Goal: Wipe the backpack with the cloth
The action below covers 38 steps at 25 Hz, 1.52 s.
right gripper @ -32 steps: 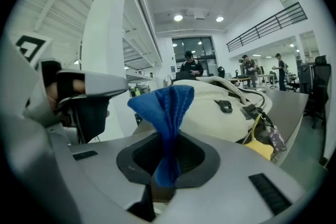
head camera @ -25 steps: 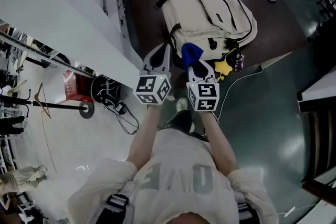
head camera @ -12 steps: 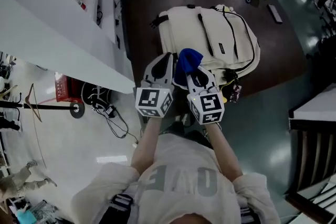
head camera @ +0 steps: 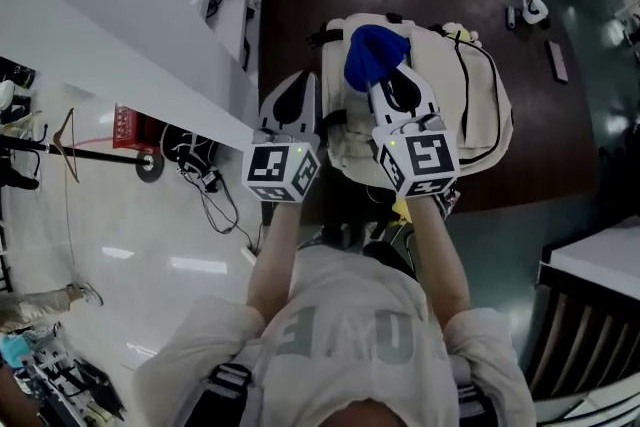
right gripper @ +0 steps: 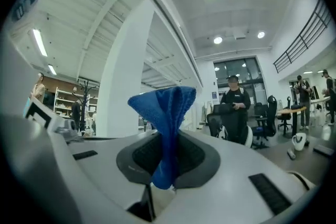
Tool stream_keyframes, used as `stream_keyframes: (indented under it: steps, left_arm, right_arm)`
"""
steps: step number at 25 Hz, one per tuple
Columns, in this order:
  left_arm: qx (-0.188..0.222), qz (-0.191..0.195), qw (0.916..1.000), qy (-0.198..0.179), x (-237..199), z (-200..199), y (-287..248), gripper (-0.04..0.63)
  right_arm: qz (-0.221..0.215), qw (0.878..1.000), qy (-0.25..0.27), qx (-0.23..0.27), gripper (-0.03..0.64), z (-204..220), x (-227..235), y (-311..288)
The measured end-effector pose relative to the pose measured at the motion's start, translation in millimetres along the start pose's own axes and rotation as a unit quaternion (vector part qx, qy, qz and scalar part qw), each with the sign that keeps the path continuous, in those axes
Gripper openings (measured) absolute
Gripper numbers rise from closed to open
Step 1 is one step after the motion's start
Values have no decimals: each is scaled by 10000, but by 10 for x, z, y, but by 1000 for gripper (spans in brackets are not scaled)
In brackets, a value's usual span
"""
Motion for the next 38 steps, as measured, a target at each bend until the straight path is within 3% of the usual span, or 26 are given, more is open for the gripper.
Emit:
stream_keyframes:
  steps: [4,9,15,23,38]
  left_arm:
    - [-4,-24,10000,0,29,-55,-223,2]
    - [-154,-66,9999,17,-64,41,-429,2]
    - [-191,-194,9995,182,-265,124,-411,2]
    - [-103,-155,9997,163,-73,83,-128,2]
    - [-104,-690,9975,105,1112,161,1492,2]
  right_arm:
    - [-94,9999,111,-40,44,-109,361,-596]
    - [-77,9991,127,-395,44,71,553,-1241]
    - [-56,9982,-137,-575,44,189,559,-1333]
    - [-198,9970,-373,-645,44,290,296,-776]
    - [-642,9909,-553,-1049,44,768,-311,1157]
Point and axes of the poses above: the fingertips, and each gripper's own axes: y backward along the fingers, x to its right, z out of its underside, the point moved 4 cm from there along y, backward along the fingers, and after that the axes turned 5 degrees about -y, right-handed, at the moved point
